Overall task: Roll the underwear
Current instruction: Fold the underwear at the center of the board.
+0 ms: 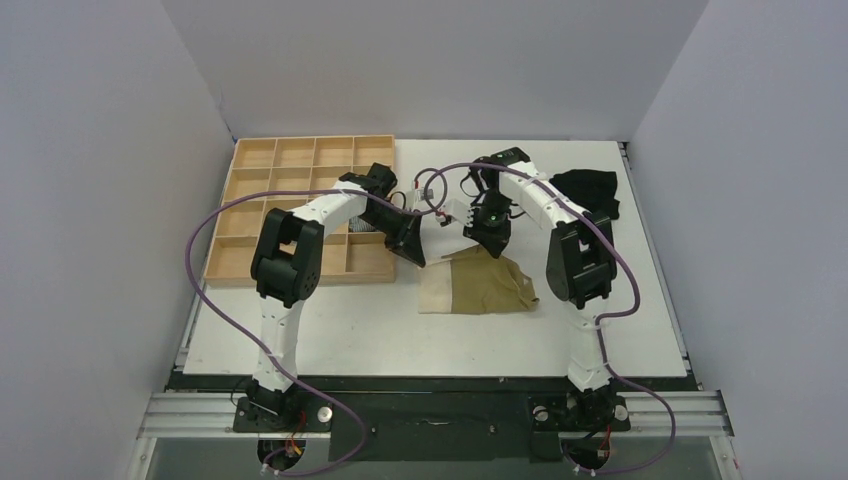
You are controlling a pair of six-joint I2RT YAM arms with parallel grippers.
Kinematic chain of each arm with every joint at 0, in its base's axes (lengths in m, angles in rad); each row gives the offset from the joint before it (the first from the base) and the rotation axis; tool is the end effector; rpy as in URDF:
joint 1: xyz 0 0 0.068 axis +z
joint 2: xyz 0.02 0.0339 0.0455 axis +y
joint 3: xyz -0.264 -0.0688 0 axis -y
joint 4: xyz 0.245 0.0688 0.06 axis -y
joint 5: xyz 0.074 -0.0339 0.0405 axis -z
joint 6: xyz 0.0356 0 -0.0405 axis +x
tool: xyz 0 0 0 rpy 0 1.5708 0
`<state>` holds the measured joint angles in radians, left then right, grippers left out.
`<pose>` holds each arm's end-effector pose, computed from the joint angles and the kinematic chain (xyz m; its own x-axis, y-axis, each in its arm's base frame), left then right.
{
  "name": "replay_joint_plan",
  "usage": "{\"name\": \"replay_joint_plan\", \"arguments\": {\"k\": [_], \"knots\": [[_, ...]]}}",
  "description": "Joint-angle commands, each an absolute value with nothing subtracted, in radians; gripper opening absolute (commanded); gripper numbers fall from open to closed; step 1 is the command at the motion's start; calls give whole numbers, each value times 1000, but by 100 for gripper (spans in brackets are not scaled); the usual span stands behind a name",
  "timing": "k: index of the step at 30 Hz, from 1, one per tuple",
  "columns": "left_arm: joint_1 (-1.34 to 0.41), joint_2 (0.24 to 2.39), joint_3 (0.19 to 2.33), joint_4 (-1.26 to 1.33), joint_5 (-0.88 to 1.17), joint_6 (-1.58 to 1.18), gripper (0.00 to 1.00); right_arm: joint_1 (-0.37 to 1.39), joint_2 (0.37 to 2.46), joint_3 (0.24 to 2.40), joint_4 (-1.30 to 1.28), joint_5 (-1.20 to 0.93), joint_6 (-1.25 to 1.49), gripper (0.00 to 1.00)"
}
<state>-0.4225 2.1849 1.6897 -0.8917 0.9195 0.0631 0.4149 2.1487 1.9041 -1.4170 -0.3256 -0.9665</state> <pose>0.3839 -0.2037 0.1717 -0.8709 0.4334 -0.2318 0.4370 0.4669 -0.7688 0.3676 0.1744 0.2262 -0.2254 -0.9512 -0.2106 -0.9519 0.1690 0.2556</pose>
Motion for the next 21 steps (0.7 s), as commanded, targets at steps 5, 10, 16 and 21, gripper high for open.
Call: {"name": "replay_joint_plan", "arguments": {"k": [5,10,16,21], "knots": [[-407,2173,1722,-896,883,33,0,416,2177,1949,-1382,-236,-996,6],[-404,2183,1720,-878,841,7,0,417,2193,1950,-1353,-220,-990,7],[-397,2187,1713,-841,777,-43,0,420,2204,1955,-1337,-220,-972,8],[-389,2218,1730,-817,698,-76,3,408,2163,1914,-1290,-238,-926,9]]}}
